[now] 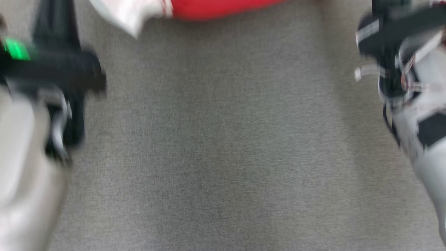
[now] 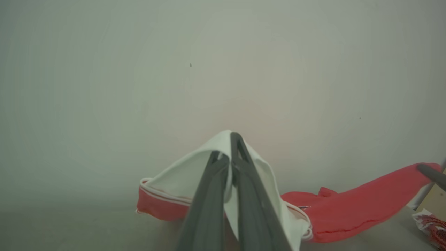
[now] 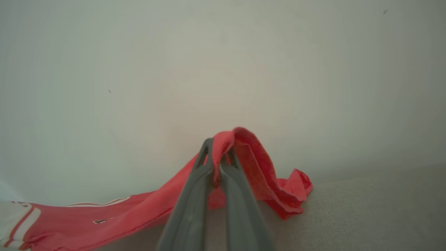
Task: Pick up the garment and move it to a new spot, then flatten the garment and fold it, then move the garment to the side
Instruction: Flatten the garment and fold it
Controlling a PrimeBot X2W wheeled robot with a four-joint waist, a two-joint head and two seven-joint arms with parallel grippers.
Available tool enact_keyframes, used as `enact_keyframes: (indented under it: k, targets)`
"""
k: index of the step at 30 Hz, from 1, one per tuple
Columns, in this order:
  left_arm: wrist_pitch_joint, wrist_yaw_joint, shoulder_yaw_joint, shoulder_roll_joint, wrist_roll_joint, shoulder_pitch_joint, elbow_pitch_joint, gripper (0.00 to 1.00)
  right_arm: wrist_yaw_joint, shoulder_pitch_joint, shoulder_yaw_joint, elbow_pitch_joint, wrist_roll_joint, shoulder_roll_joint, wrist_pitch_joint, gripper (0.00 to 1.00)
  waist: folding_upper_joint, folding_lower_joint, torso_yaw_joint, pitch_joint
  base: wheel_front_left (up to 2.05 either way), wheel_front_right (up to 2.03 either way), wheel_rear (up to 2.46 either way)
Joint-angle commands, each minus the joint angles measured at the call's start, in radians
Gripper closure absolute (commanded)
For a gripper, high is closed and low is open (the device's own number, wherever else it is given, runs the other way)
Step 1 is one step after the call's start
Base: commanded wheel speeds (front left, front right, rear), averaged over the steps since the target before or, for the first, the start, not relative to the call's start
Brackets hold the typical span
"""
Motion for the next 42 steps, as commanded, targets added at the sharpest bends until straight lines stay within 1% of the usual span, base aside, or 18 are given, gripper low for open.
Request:
enact_keyframes:
  k: [1,3,6,7,10,11,13,15,18,22,27,29,31,33,38,42]
  targets:
    - [0.000,0.030,0.017,0.013,-0.016,0.088,-0.063,1.00,0.000,0.061,0.001,-0.031,0.011,-0.013,-0.001,1.00,0.0002,0.0002,-0.028,-0.062,0.00,0.00,0.00]
    - [0.000,0.080,0.058,0.013,-0.046,0.226,-0.165,1.00,0.000,0.152,-0.008,-0.074,0.028,-0.032,0.005,1.00,0.0002,0.0002,-0.031,-0.078,0.00,0.00,0.00]
    - [-0.001,0.118,0.080,0.003,-0.064,0.420,-0.279,1.00,0.000,0.301,-0.032,-0.123,0.051,-0.059,0.010,1.00,0.0002,0.0002,-0.018,-0.112,0.00,0.00,0.00]
    - [-0.001,0.123,0.080,-0.002,-0.068,0.477,-0.310,1.00,0.000,0.350,-0.043,-0.141,0.056,-0.065,0.012,1.00,0.0002,0.0002,-0.013,-0.122,0.00,0.00,0.00]
    - [-0.002,0.131,0.073,-0.024,-0.077,0.629,-0.355,1.00,0.000,0.493,-0.073,-0.190,0.067,-0.074,0.019,1.00,0.0002,0.0002,0.002,-0.153,0.00,0.00,0.00]
    - [-0.002,0.131,0.073,-0.024,-0.077,0.629,-0.355,1.00,0.000,0.493,-0.073,-0.190,0.067,-0.074,0.019,1.00,0.0002,0.0002,0.002,-0.153,0.00,0.00,0.00]
    - [-0.002,0.129,0.074,-0.042,-0.076,0.711,-0.367,1.00,0.000,0.580,-0.099,-0.216,0.058,-0.076,0.021,1.00,0.0002,0.0002,0.007,-0.172,0.00,0.00,0.00]
    - [-0.002,0.131,0.099,-0.072,-0.078,0.775,-0.379,1.00,0.000,0.667,-0.127,-0.238,0.048,-0.065,0.024,1.00,0.0002,0.0002,0.013,-0.193,0.00,0.00,0.00]
    - [-0.002,0.113,0.103,-0.111,-0.073,0.879,-0.381,1.00,0.000,0.784,-0.168,-0.273,0.017,-0.055,0.036,1.00,0.0002,0.0002,0.019,-0.227,0.00,0.00,0.00]
    - [-0.002,0.091,0.096,-0.150,-0.057,0.982,-0.371,1.00,0.000,0.924,-0.236,-0.312,-0.018,-0.026,0.065,1.00,0.0002,0.0002,0.024,-0.268,0.00,0.00,0.00]
    - [-0.002,0.073,0.084,-0.175,-0.035,1.069,-0.337,1.00,0.000,1.063,-0.335,-0.356,-0.079,0.014,0.116,1.00,0.0002,0.0002,0.034,-0.300,0.00,0.00,0.00]
    - [-0.002,0.072,0.080,-0.174,-0.018,1.094,-0.324,1.00,0.000,1.115,-0.374,-0.375,-0.101,0.033,0.147,1.00,0.0002,0.0002,0.038,-0.312,0.00,0.00,0.00]
    - [-0.002,0.063,0.069,-0.185,-0.029,1.114,-0.313,1.00,0.000,1.162,-0.413,-0.394,-0.119,0.053,0.178,1.00,0.0002,0.0002,0.042,-0.320,0.00,0.00,0.00]
    - [0.000,0.050,0.054,-0.182,-0.024,1.121,-0.297,1.00,0.000,1.203,-0.443,-0.413,-0.142,0.077,0.206,1.00,0.0002,0.0002,0.044,-0.331,0.00,0.00,0.00]
    - [0.001,0.032,0.040,-0.189,-0.019,1.093,-0.266,1.00,0.000,1.221,-0.487,-0.460,-0.192,0.133,0.270,1.00,0.0002,0.0002,0.024,-0.339,0.00,0.00,0.00]
    - [0.008,0.015,0.032,-0.167,-0.003,1.044,-0.251,1.00,0.000,1.201,-0.511,-0.493,-0.225,0.165,0.317,1.00,0.0002,0.0002,0.014,-0.339,0.00,0.00,0.00]
